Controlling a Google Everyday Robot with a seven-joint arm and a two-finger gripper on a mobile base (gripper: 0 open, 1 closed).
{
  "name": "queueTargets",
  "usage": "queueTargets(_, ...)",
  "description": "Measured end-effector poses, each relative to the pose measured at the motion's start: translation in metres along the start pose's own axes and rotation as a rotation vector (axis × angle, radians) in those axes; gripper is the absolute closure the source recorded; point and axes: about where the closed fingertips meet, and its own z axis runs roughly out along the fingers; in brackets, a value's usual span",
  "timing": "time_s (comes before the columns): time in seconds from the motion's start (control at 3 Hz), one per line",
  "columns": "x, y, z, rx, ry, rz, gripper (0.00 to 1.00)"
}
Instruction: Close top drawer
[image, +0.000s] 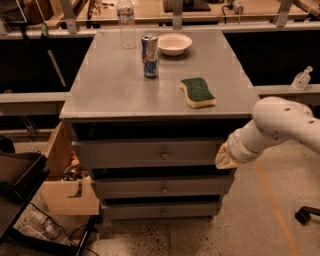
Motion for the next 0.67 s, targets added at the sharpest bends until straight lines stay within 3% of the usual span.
queueTargets(0.33,0.011,0.023,-0.067,0.058,-0.033,0.065,1.0)
queueTargets(0.67,0.024,0.046,-0.141,0.229,-0.074,0.157,1.0)
